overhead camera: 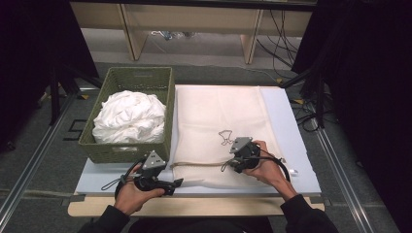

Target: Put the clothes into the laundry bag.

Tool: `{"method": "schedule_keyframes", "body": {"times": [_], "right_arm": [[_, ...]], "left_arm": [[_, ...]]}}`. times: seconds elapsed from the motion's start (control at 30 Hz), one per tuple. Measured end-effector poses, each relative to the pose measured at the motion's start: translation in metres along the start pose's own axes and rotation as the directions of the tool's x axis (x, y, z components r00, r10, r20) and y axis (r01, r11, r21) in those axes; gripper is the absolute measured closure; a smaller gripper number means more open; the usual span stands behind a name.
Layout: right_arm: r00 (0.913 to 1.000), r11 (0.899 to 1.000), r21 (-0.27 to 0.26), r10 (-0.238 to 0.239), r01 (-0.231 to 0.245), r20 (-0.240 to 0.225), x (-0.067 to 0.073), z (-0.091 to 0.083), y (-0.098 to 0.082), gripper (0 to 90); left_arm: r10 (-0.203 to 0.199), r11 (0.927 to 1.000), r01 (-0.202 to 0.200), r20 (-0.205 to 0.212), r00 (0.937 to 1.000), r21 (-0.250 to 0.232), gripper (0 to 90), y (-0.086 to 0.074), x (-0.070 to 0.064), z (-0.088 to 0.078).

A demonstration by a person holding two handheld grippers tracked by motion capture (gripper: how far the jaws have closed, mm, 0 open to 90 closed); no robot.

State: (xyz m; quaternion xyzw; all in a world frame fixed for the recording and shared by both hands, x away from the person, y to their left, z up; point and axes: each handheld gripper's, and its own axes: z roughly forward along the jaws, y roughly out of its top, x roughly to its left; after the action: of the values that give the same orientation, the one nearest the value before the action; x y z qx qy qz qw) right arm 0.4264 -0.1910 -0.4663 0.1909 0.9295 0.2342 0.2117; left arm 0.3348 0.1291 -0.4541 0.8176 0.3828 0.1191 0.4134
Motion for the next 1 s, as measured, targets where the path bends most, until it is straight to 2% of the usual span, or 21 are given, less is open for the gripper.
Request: {"method": "schedule_keyframes", "body": {"times": [0.07,0.1,0.17,0.33,0.47,0.57,0.63,0.67,0.7,0.77,0.8,0.83,0.87,0.9,0.93,0.97,1.0], "right_arm": [[0.9999,1.0,-0.009,0.002,-0.002,0.011,-0.001,-0.001,0.001,38.1],[0.999,1.0,-0.023,-0.015,0.016,0.041,-0.004,-0.001,0.001,38.2],[0.9996,1.0,-0.009,0.0,0.0,0.03,-0.003,0.0,0.001,38.5],[0.9999,1.0,0.014,-0.012,0.012,0.002,-0.001,0.003,0.0,39.6],[0.9982,0.997,0.054,-0.051,0.049,0.033,-0.008,0.0,-0.006,41.1],[0.9982,0.997,0.063,-0.042,0.039,0.043,-0.012,-0.003,-0.011,41.5],[0.9982,0.997,0.06,-0.04,0.038,0.045,-0.013,-0.001,-0.011,41.6],[0.9964,0.997,0.045,-0.059,0.056,0.061,-0.012,0.001,-0.01,42.0],[0.9965,0.998,0.025,-0.058,0.056,0.06,-0.01,0.004,-0.007,42.2],[0.9962,0.998,0.017,-0.06,0.059,0.063,-0.009,0.004,-0.006,42.1],[0.9967,0.998,0.014,-0.056,0.056,0.059,-0.008,0.005,-0.005,41.6],[0.9955,0.998,0.008,-0.064,0.064,0.069,-0.008,0.007,-0.003,41.5],[0.9962,0.999,0.004,-0.051,0.051,0.07,-0.008,0.008,-0.003,41.8],[0.997,0.999,0.003,-0.041,0.041,0.066,-0.008,0.009,-0.002,42.0],[0.9976,0.999,-0.002,-0.04,0.04,0.056,-0.009,0.01,-0.001,42.5],[0.9986,0.999,-0.009,-0.033,0.033,0.04,-0.009,0.011,0.0,43.1],[0.9991,0.999,-0.01,-0.035,0.035,0.025,-0.009,0.012,0.0,43.9]], "left_arm": [[0.001,1.0,-0.001,0.005,1.0,0.001,18.4,0.0,0.0,0.0],[0.0,1.0,0.0,0.006,1.0,0.001,18.4,0.0,0.0,0.0],[0.001,1.0,-0.001,0.004,1.0,0.002,18.4,0.0,0.0,0.0],[0.005,1.0,-0.005,0.001,1.0,-0.002,18.5,0.0,-0.001,0.0],[0.019,0.9998,-0.019,0.008,0.9998,0.008,18.6,0.0,-0.001,-0.001],[0.016,0.9999,-0.016,-0.004,0.9999,0.004,18.6,0.0,-0.001,0.0],[0.018,0.9998,-0.018,-0.002,0.9998,0.007,18.7,0.0,-0.001,0.001],[0.022,0.9997,-0.022,-0.004,0.9998,0.011,18.7,0.001,-0.001,0.0],[0.02,0.9998,-0.02,0.013,0.9997,0.006,18.8,0.001,-0.001,0.001],[0.018,0.9998,-0.018,0.003,0.9998,0.007,18.8,0.001,-0.001,0.001],[0.021,0.9997,-0.021,0.011,0.9997,0.01,18.7,0.001,-0.001,0.001],[0.017,0.9998,-0.017,0.013,0.9998,-0.003,18.7,0.0,-0.001,0.002],[0.024,0.9997,-0.024,0.008,0.9997,0.005,18.6,0.001,-0.001,0.001],[0.03,0.9995,-0.03,0.003,0.9996,0.007,18.6,0.001,-0.001,0.001],[0.016,0.9999,-0.016,0.012,0.9998,0.001,18.6,0.001,-0.002,0.002],[0.033,0.9994,-0.034,0.019,0.9993,0.009,18.6,0.001,-0.001,0.001],[0.019,0.9998,-0.019,0.016,0.9997,0.003,18.6,0.001,-0.001,0.001]]}}
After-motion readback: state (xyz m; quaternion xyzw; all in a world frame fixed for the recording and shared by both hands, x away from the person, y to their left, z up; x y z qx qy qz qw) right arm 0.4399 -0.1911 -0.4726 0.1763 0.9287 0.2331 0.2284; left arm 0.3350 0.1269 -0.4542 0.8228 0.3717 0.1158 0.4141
